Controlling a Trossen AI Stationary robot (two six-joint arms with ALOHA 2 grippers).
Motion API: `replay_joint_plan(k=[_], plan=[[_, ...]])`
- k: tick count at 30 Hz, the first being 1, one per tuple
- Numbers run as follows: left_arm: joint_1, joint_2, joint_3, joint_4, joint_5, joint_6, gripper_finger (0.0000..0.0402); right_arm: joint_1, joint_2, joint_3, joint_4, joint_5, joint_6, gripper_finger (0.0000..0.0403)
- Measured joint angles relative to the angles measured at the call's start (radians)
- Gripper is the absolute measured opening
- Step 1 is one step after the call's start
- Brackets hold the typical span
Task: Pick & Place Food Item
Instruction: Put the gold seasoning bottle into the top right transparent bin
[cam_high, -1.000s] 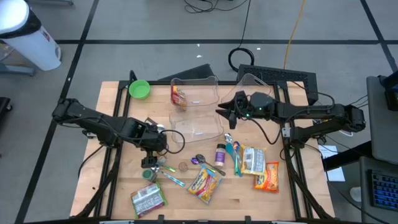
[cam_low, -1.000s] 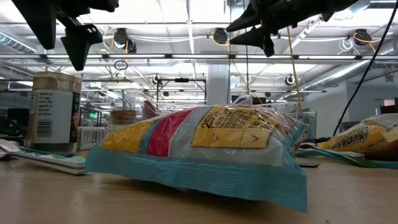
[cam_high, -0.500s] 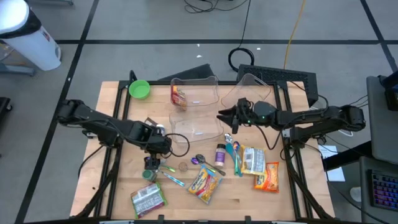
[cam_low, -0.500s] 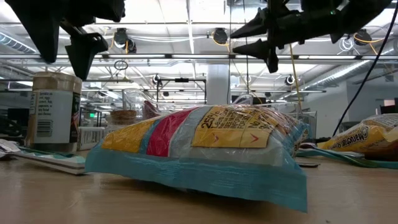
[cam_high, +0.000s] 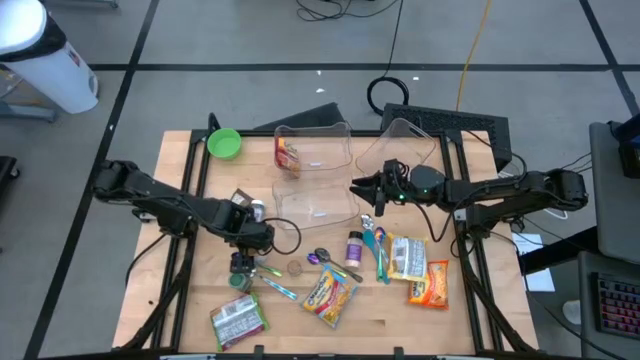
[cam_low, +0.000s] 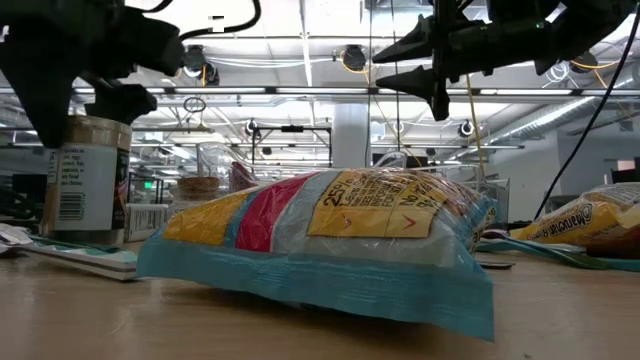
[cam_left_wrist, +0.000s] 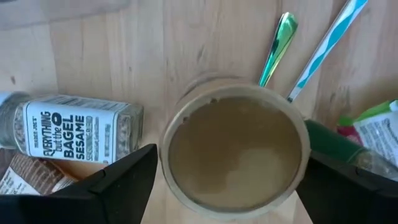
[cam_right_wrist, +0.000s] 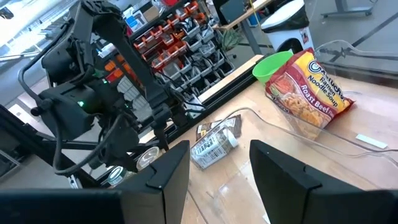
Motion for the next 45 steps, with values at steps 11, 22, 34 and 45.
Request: replay_joint_plan(k=[11, 22, 34, 45], plan=[[0.0, 0.0, 0.0, 0.074, -0.024, 0.007, 0.0323, 0.0, 0.0, 0.0, -0.004, 0.0, -0.001, 0.016], [0.002, -0.001, 0.004, 0.058, -0.016, 0.018, 0.0281, 0.0, 0.0, 0.0, -0.003, 0.0, 0.001, 0.016], [0.044, 0.0, 0.261, -0.238, 0.008, 0.118, 0.0281, 0.0, 0.0, 0.0, 0.103, 0.002, -0.003, 0.016], [0.184, -0.002, 0.625, -0.332, -0.009, 0.243, 0.0281, 0.021, 0.0, 0.139, -0.014, 0.005, -0.166, 0.016]])
